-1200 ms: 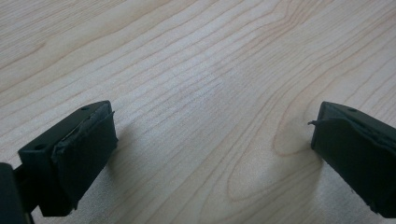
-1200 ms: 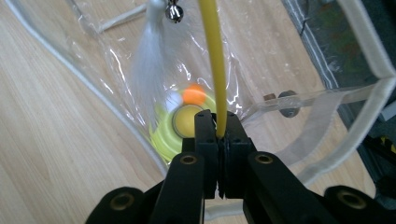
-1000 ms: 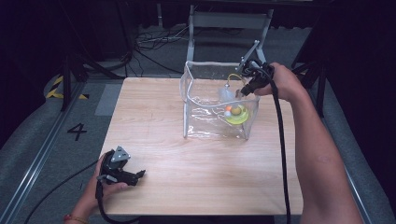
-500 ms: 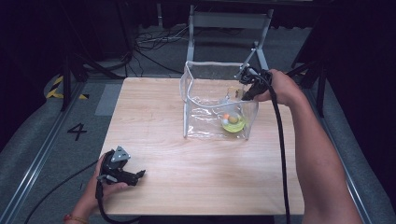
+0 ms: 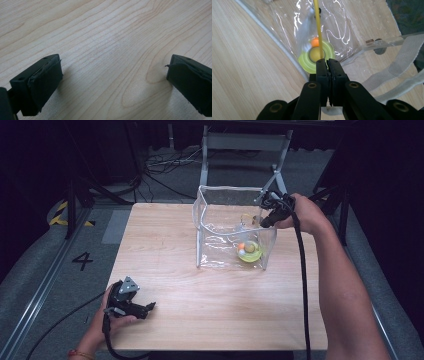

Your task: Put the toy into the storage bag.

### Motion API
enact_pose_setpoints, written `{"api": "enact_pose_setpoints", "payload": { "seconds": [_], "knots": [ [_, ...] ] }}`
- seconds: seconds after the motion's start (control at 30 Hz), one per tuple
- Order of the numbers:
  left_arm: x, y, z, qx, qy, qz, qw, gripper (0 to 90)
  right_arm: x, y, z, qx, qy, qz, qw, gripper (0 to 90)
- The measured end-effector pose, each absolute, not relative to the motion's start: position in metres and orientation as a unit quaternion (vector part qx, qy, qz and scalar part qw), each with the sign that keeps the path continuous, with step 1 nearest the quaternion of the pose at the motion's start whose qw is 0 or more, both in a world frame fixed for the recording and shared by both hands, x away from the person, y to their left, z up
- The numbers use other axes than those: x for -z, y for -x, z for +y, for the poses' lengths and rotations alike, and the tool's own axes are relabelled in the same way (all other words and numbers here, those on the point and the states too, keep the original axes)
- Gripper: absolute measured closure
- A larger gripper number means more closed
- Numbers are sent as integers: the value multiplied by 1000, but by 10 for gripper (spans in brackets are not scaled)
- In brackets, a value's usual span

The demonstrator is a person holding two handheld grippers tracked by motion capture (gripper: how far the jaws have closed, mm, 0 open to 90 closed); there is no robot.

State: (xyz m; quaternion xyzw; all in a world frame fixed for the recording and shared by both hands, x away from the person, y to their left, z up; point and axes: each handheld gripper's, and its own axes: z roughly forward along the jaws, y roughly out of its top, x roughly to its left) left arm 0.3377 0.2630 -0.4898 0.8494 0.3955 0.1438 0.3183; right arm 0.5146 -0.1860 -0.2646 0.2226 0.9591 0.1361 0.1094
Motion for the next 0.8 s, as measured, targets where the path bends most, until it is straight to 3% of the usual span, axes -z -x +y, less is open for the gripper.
{"api": "enact_pose_setpoints", "payload": {
  "seconds": [0.4, 0.8],
  "knots": [
    [490, -338, 263, -145, -850, 394, 318, 5, 250, -502, -198, -171, -221, 950, 136, 811],
    [490, -338, 263, -145, -850, 394, 318, 5, 228, -476, -215, -207, -225, 936, 177, 681]
  ]
}}
